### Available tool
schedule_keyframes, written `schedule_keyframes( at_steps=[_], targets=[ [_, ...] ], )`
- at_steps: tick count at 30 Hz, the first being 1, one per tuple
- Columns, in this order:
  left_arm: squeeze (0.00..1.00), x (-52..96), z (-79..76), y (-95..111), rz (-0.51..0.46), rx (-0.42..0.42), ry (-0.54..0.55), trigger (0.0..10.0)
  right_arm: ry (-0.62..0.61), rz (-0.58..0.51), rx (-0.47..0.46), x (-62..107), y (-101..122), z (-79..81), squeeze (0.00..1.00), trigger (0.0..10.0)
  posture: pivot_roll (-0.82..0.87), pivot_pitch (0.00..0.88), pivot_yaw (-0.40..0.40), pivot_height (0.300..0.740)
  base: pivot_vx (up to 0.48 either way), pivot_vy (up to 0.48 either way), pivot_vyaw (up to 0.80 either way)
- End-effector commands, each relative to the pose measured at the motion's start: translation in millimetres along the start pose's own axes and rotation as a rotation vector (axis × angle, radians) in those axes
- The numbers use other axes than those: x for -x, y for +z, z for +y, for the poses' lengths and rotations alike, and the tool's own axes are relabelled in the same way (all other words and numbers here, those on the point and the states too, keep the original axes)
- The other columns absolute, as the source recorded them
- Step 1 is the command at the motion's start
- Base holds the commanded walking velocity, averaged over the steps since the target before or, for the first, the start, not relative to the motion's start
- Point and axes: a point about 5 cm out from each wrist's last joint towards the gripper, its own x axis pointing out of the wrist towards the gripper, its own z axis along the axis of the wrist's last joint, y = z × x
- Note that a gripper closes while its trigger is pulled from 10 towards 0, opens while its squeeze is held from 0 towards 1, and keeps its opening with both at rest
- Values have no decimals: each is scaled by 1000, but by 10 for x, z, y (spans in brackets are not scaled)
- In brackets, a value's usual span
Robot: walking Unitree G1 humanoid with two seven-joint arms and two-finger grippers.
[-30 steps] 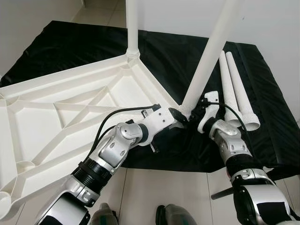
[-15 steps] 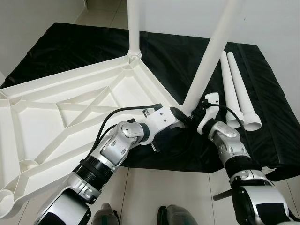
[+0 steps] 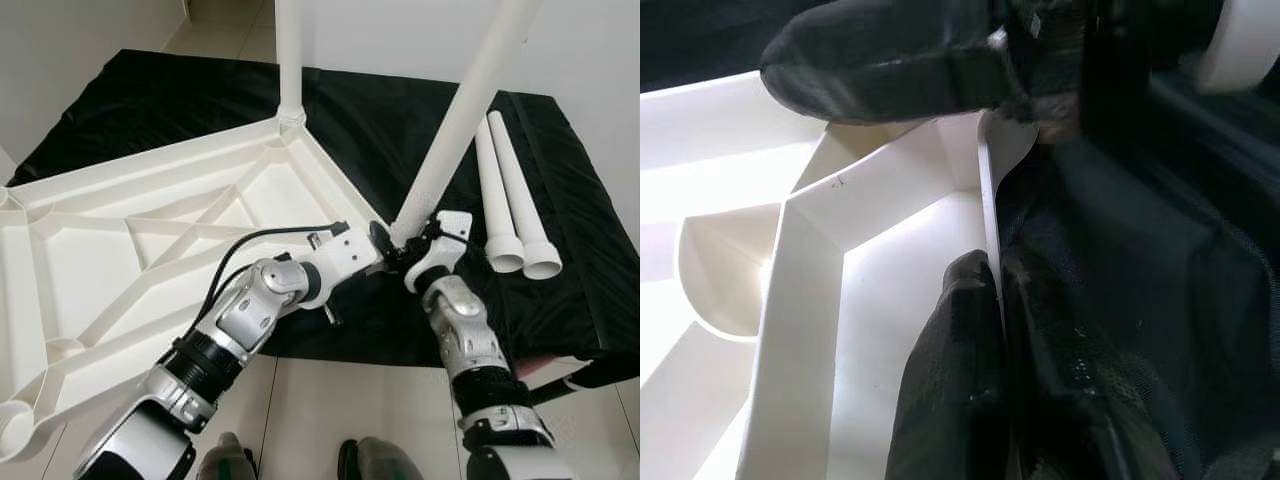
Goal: Building children table
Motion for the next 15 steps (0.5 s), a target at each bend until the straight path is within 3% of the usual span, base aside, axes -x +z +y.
schedule_keyframes(
  at_steps=[1, 6, 12, 13, 14, 15],
  targets=[
    [0, -42, -102, 12, 1, -25, -98, 10000, -48, -52, 0, 5, 99, 17, 0, 0, -116, 0, -10, 740, 0, 0, 0],
    [0, -40, -92, 7, 1, -20, -90, 10000, -39, -28, -24, 51, 57, 187, 0, 0, -105, 0, -16, 740, 0, 0, 0],
    [0, -28, -77, 3, 1, -21, -86, 10000, -71, -23, -6, 26, 98, 105, 0, 0, -104, 0, -14, 740, 0, 0, 0],
    [0, -26, -74, 5, 1, -21, -83, 10000, -83, -11, -16, 12, 109, 24, 0, 10000, -102, 0, -16, 740, 0, 0, 0],
    [0, -26, -74, 5, 1, -21, -83, 10000, -83, -11, -16, 12, 109, 24, 0, 10000, -102, 0, -16, 740, 0, 0, 0],
    [0, -25, -74, 5, 1, -21, -82, 10000, -87, -11, -21, 12, 119, 2, 1000, 10000, -101, 0, -16, 740, 0, 0, 0]
  ],
)
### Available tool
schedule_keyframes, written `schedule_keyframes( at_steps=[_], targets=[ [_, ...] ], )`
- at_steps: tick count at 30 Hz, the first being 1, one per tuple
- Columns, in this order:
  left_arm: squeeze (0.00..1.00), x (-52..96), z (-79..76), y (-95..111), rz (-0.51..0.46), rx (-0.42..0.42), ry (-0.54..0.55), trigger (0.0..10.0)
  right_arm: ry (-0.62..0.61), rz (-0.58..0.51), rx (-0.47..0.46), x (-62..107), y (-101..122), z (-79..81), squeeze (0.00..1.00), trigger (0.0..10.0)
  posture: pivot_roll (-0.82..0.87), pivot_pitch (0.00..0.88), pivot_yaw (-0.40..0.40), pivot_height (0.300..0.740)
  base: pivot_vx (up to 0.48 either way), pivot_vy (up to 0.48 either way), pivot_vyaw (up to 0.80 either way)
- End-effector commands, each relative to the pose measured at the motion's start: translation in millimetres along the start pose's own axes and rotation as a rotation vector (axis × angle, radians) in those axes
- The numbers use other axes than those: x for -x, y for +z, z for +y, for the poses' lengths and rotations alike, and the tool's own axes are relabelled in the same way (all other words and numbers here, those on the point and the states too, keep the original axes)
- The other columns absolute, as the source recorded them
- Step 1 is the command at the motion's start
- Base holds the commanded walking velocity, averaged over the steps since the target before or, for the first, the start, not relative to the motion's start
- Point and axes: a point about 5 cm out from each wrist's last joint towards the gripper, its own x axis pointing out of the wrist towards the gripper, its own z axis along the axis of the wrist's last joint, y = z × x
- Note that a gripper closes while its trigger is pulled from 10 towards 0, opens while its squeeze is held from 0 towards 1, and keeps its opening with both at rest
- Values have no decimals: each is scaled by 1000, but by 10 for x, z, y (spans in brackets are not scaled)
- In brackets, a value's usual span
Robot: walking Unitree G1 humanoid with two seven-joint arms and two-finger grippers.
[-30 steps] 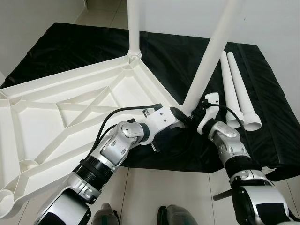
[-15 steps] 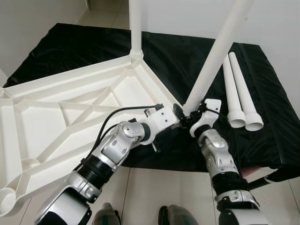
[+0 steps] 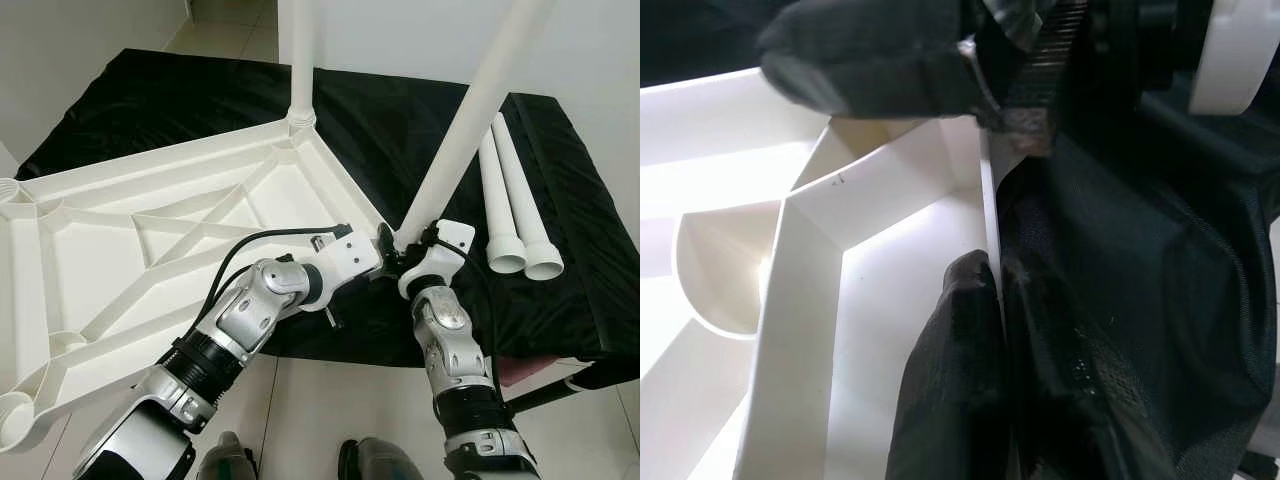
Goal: Building children table
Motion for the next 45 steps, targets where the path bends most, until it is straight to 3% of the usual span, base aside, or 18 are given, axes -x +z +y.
schedule_keyframes(
  at_steps=[1, 5, 10, 11, 12, 18, 21, 30, 35, 36, 37, 38, 39, 40, 41, 45],
  targets=[
    [0, -33, -70, 5, 7, -21, -62, 10000, 4, -25, -4, -40, 97, -45, 1000, 10000, -101, 0, -16, 740, 0, 0, 0],
    [0, -35, -83, 7, 6, -20, -65, 10000, 61, -40, 41, -98, 170, -105, 1000, 10000, -95, 0, -16, 740, 0, 0, 0],
    [0, -34, -85, 8, 6, -19, -66, 10000, 126, -43, 33, -128, 211, -119, 1000, 10000, -92, 0, -16, 740, 0, 0, 0],
    [0, -31, -86, 7, 6, -19, -67, 10000, 194, -45, 39, -167, 257, -143, 1000, 10000, -89, 0, -17, 740, 0, 0, 0],
    [0, -27, -92, 3, 7, -17, -68, 10000, 294, -41, 58, -202, 295, -155, 0, 10000, -84, 0, -17, 740, 0, 0, 0],
    [0, -19, -105, -7, 9, -15, -70, 10000, 532, 12, 95, -245, 299, -174, 0, 10000, -81, 0, -16, 740, 0, 0, 0],
    [0, -22, -121, -5, 9, -17, -74, 10000, 649, 83, 71, -254, 176, -148, 0, 10000, -74, 0, -15, 740, 0, 0, 0],
    [0, -19, -124, -3, 9, -20, -74, 10000, 666, 137, 71, -280, 28, -201, 0, 10000, -69, 0, -14, 740, 0, 0, 0],
    [0, -26, -143, 1, 9, -23, -83, 10000, 615, 160, 71, -275, -79, -259, 0, 10000, -72, 0, -6, 740, 0, 0, 0],
    [0, -27, -148, 2, 8, -23, -85, 10000, 603, 157, 73, -275, -89, -265, 0, 8431, -72, 0, -5, 740, 0, 0, 0],
    [0, -27, -152, 3, 7, -23, -87, 10000, 594, 156, 75, -275, -95, -269, 0, 8431, -72, 0, -5, 740, 0, 0, 0],
    [0, -25, -158, 2, 8, -24, -89, 10000, 584, 152, 65, -276, -100, -274, 0, 3804, -73, 0, -3, 740, 0, 0, 0],
    [0, -25, -158, 2, 8, -24, -89, 10000, 584, 152, 65, -276, -100, -274, 0, 3804, -73, 0, -3, 740, 0, 0, 0],
    [0, -24, -164, 0, 8, -24, -91, 10000, 573, 149, 57, -278, -104, -279, 0, 2706, -72, 0, -3, 740, 0, 0, 0],
    [0, -22, -168, -3, 9, -25, -92, 10000, 562, 135, 46, -285, -100, -282, 0, 0, -72, 0, -2, 740, 0, 0, 0],
    [0, -19, -178, -8, 10, -24, -96, 10000, 556, 111, 26, -290, -89, -265, 0, 0, -71, 0, -2, 740, 0, 0, 0]
  ],
)
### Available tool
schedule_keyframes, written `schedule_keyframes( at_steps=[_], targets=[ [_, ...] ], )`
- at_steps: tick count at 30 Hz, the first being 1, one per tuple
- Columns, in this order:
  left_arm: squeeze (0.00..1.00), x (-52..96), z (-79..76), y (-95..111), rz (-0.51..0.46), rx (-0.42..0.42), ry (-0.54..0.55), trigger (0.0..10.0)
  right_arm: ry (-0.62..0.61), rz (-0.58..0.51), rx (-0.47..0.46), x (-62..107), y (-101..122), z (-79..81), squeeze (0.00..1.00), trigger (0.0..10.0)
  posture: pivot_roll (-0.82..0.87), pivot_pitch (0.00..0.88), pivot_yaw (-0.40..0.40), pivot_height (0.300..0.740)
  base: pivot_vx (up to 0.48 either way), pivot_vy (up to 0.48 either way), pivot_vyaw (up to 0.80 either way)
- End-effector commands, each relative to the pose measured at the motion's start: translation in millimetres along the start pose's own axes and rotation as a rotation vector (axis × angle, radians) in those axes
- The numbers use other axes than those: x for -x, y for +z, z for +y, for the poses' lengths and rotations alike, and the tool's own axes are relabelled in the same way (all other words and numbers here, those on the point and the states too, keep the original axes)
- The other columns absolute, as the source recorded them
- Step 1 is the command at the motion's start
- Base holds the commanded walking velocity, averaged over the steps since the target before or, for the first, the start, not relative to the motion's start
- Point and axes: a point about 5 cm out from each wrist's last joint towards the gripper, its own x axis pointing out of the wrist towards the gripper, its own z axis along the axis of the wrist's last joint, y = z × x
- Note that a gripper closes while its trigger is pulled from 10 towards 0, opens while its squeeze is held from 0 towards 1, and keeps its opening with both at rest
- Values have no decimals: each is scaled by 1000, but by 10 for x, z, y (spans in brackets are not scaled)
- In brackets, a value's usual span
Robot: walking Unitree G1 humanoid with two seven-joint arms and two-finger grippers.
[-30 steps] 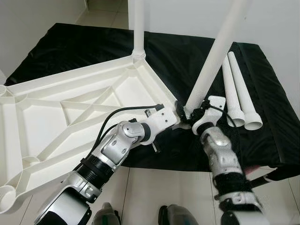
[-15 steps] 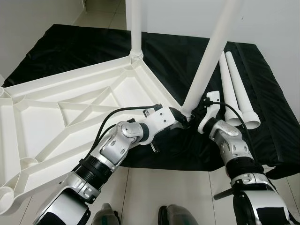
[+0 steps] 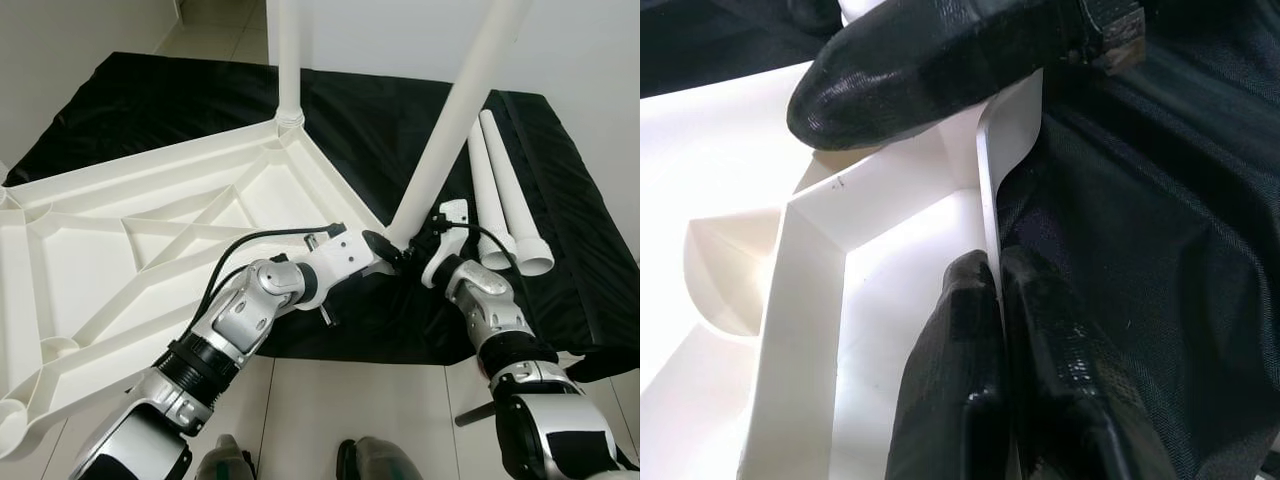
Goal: Building children table
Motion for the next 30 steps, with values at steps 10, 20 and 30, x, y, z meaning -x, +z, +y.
schedule_keyframes(
  at_steps=[10, 20, 30],
  targets=[
    [0, -50, -210, 15, -1, -18, -119, 10000, -125, -36, -27, -89, -49, 171, 0, 0, -69, 0, -7, 740, 0, 0, 0],
    [0, -48, -233, 8, 0, -13, -124, 10000, -502, -55, -95, -65, -95, 205, 0, 0, -71, 0, -12, 740, 0, 0, 0],
    [0, -49, -239, 12, -1, -8, -124, 10000, -817, -54, -126, 22, -116, 261, 0, 0, -66, 0, -19, 740, 0, 0, 0]
  ],
)
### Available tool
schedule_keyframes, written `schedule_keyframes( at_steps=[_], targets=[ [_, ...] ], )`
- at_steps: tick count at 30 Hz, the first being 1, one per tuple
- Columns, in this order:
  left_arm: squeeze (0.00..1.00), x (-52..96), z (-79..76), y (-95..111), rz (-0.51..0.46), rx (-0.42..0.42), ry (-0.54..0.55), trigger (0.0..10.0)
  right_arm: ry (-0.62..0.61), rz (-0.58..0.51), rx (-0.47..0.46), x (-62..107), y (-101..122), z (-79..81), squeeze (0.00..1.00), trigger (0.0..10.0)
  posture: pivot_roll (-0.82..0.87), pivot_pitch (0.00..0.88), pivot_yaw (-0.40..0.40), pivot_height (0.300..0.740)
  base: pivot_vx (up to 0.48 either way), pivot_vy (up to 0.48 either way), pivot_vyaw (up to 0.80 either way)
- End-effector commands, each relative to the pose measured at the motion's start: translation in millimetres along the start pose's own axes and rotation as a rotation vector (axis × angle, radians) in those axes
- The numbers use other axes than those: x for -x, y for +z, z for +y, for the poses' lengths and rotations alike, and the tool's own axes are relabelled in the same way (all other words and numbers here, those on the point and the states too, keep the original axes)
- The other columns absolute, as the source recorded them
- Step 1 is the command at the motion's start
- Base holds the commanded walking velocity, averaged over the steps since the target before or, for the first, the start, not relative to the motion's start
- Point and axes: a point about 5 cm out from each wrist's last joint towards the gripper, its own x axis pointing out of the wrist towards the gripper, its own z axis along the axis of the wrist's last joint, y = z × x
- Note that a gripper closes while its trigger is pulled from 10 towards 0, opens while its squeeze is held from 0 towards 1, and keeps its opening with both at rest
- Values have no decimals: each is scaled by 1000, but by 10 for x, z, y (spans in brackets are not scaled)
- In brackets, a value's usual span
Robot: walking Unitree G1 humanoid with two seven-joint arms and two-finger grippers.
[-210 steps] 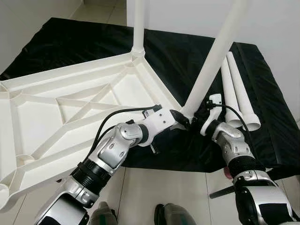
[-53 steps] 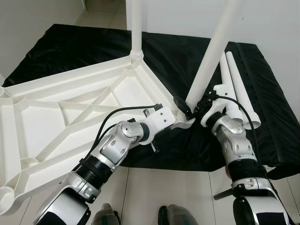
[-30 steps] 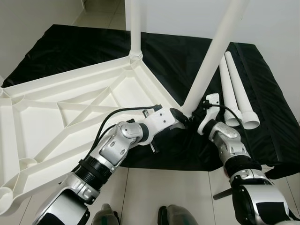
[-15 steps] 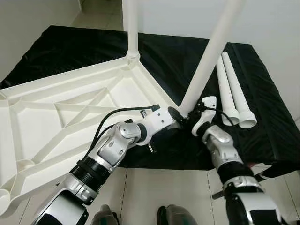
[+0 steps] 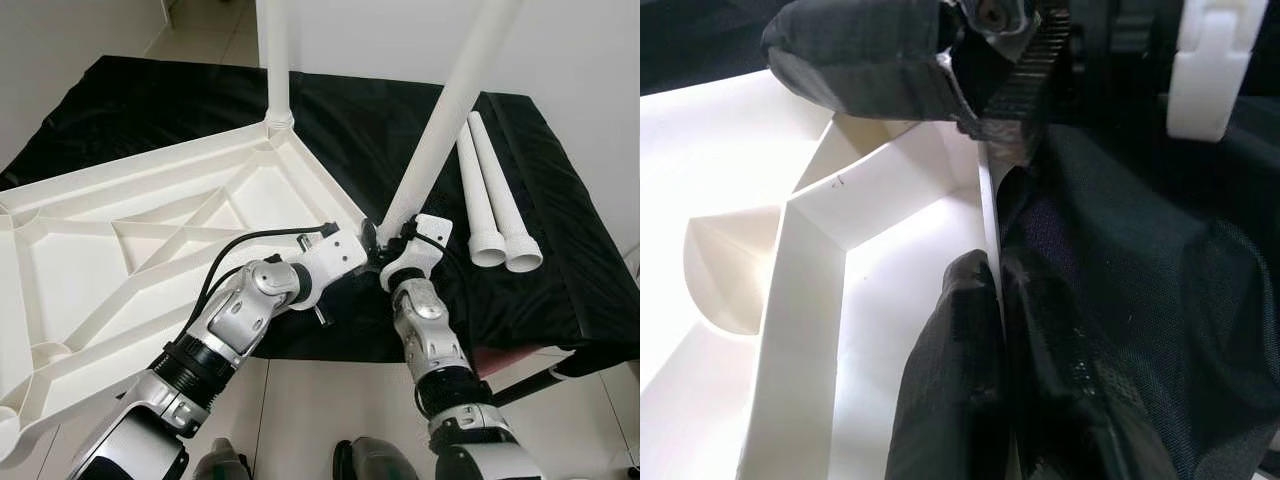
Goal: Building children table
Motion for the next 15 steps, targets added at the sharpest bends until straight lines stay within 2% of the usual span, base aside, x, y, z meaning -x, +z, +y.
schedule_keyframes(
  at_steps=[1, 8, 9, 10, 11, 12, 15],
  targets=[
    [0, -68, -247, 49, -21, -23, -137, 10000, -165, 30, -16, -4, -25, -268, 0, 0, -66, 0, -19, 740, 0, 0, 0],
    [0, -64, -254, 40, -18, -24, -139, 10000, -169, 37, 3, 15, -14, -260, 0, 0, -67, 0, -16, 740, 0, 0, 0],
    [0, -62, -250, 41, -18, -24, -139, 10000, -172, 36, 8, 17, -6, -258, 0, 4824, -66, 0, -17, 740, 0, 0, 0],
    [0, -60, -246, 42, -18, -24, -138, 10000, -172, 33, 3, 17, 5, -258, 447, 10000, -67, 0, -16, 740, 0, 0, 0],
    [0, -59, -244, 43, -18, -24, -137, 10000, -176, 28, 5, 16, 17, -265, 447, 10000, -67, 0, -16, 740, 0, 0, 0],
    [0, -58, -242, 44, -18, -24, -137, 10000, -174, 23, 3, 12, 29, -275, 1000, 10000, -67, 1, -15, 740, 0, 0, 0],
    [0, -58, -246, 47, -18, -24, -137, 10000, -168, 8, -9, 8, 52, -294, 1000, 10000, -67, 1, -15, 740, 0, 0, 0]
  ],
)
